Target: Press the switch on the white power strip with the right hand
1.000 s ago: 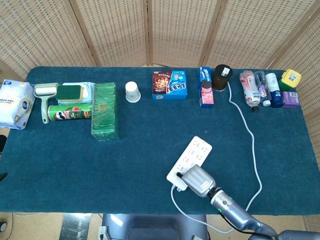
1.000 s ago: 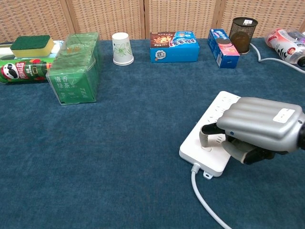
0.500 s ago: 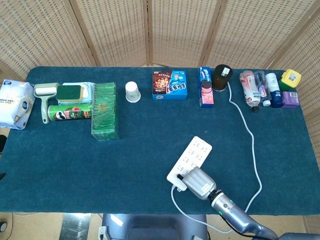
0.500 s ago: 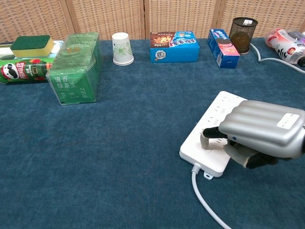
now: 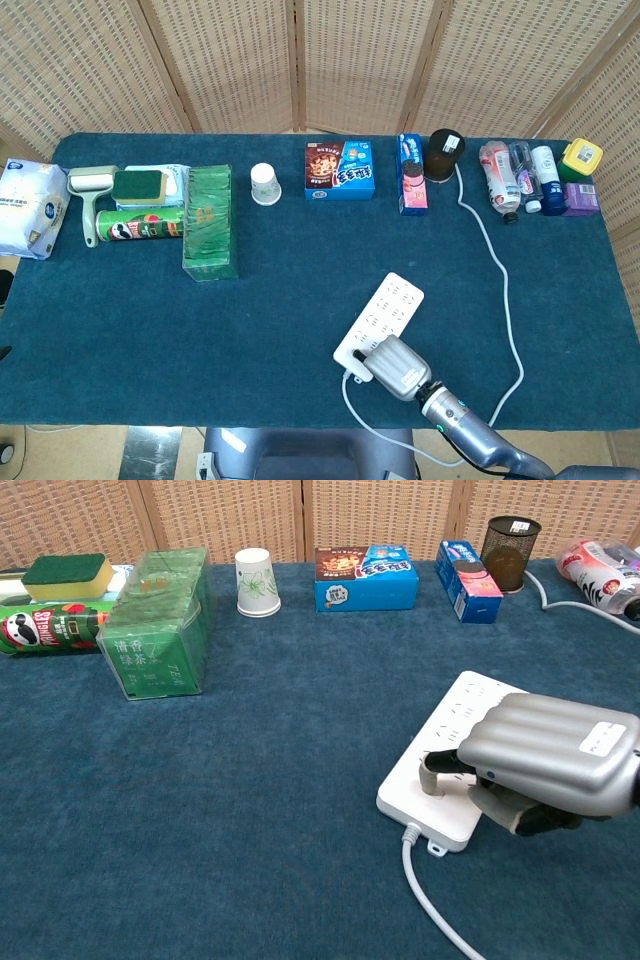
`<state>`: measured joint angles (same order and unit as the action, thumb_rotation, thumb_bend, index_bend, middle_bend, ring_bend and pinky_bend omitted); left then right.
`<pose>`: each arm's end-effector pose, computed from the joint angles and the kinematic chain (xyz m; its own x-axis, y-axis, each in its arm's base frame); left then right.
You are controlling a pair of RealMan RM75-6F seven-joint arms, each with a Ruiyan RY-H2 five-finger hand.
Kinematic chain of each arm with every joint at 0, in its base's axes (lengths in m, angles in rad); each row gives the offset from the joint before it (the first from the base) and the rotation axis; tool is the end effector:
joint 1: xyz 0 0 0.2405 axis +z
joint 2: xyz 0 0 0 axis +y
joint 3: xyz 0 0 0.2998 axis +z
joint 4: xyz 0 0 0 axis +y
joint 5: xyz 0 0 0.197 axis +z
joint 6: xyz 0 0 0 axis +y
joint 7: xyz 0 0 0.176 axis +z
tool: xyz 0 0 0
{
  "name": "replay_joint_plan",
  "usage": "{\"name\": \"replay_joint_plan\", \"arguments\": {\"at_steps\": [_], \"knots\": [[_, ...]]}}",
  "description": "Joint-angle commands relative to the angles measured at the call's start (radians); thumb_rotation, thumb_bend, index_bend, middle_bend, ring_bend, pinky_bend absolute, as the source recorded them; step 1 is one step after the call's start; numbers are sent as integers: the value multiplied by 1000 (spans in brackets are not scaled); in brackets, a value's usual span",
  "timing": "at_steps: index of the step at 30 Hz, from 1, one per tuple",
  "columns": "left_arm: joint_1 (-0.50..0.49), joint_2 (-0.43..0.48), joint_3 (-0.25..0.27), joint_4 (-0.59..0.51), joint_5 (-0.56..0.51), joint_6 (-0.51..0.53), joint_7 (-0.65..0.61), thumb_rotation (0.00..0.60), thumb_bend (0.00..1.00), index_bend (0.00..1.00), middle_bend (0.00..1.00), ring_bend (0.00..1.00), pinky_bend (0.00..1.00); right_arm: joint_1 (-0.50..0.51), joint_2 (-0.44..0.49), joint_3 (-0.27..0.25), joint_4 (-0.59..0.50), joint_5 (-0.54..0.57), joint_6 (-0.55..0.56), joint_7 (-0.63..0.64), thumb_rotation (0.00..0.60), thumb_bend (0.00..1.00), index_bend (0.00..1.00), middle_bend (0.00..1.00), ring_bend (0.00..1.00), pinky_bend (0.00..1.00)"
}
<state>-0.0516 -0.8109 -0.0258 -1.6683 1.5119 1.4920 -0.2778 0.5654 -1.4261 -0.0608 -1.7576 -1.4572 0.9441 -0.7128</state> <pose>-0.3422 0.1984 0.2904 0.3724 0.0163 0.9279 0.9277 0.0209 -0.3727 -0.1884 -0.2655 -0.0249 0.7786 -0.1661 0.6052 -0.5218 -0.7070 0.4773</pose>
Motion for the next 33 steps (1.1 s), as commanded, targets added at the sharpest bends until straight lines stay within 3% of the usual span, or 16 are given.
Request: {"name": "replay_joint_plan", "arguments": {"at_steps": [1, 11, 18, 20, 22, 25, 27, 31, 33], "knots": [[2, 1, -1, 0, -3, 3, -1, 600, 46, 0, 0, 0, 78, 6, 16, 18, -22, -14, 20, 16, 600, 851, 361, 912, 1000, 1000], [4, 1, -1, 4, -2, 6, -9, 600, 47, 0, 0, 0, 77, 13, 79, 74, -92, -32, 80, 55, 600, 851, 360, 912, 1000, 1000], [4, 4, -2, -2, 4, 11, -8, 600, 47, 0, 0, 0, 77, -37, 157, 103, -73, -147, 252, 202, 600, 844, 338, 875, 987, 983], [5, 5, -2, -4, 6, 13, -6, 600, 47, 0, 0, 0, 78, -62, 179, 102, -43, -167, 302, 259, 600, 767, 281, 804, 923, 896], [5, 5, -1, -7, 7, 13, -5, 600, 46, 0, 0, 0, 78, -87, 198, 98, -20, -172, 341, 315, 600, 521, 197, 659, 761, 734], [5, 6, -1, -12, 11, 16, 0, 600, 47, 0, 0, 0, 77, -120, 218, 90, 14, -168, 380, 379, 600, 182, 151, 458, 512, 522], [6, 7, -1, -16, 13, 19, 4, 600, 47, 0, 0, 0, 77, -139, 227, 82, 33, -161, 393, 412, 600, 50, 139, 341, 377, 402], [7, 9, 0, -24, 18, 23, 13, 600, 47, 0, 0, 0, 77, -170, 239, 73, 60, -134, 404, 426, 600, 0, 108, 153, 142, 206], [8, 10, 1, -29, 20, 25, 18, 600, 47, 0, 0, 0, 77, -188, 240, 70, 73, -120, 413, 435, 600, 0, 100, 106, 83, 145]]}}
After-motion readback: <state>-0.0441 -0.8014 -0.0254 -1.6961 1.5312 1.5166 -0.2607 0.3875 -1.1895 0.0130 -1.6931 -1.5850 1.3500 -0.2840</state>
